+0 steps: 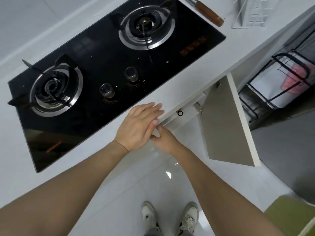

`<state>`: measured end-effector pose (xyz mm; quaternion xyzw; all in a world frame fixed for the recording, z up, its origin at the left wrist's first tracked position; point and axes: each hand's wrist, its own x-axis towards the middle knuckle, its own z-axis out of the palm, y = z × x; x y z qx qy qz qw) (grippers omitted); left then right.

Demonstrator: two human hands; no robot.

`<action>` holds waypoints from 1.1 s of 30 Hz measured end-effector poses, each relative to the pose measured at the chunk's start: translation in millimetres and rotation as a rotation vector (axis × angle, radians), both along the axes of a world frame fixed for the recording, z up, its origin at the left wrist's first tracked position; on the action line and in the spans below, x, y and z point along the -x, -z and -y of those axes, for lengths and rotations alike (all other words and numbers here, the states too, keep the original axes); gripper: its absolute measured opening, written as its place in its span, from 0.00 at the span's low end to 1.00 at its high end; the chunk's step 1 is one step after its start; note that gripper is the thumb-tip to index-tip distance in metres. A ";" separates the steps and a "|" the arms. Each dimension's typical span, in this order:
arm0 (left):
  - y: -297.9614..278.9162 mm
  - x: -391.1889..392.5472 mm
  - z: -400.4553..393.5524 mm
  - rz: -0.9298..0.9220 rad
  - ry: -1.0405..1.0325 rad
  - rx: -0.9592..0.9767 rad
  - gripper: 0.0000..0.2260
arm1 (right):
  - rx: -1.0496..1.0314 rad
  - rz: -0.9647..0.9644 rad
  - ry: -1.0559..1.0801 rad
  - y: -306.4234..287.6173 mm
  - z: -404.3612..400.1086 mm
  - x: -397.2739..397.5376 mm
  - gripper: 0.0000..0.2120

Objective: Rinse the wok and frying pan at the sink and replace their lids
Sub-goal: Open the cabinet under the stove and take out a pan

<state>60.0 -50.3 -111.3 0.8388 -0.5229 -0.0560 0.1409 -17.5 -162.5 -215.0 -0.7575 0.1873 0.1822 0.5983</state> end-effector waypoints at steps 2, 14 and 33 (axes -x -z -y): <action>1.2 -1.4 0.0 0.006 -0.005 -0.003 0.20 | 0.014 0.037 0.013 5.9 0.1 -1.1 0.31; 1.8 73.1 -12.9 -0.007 -0.218 -0.028 0.22 | 0.505 0.105 -0.174 -11.5 -25.9 152.9 0.19; 8.0 242.5 -181.9 -0.363 -0.583 -0.233 0.19 | 0.379 -0.130 -0.475 -48.7 -166.9 265.8 0.22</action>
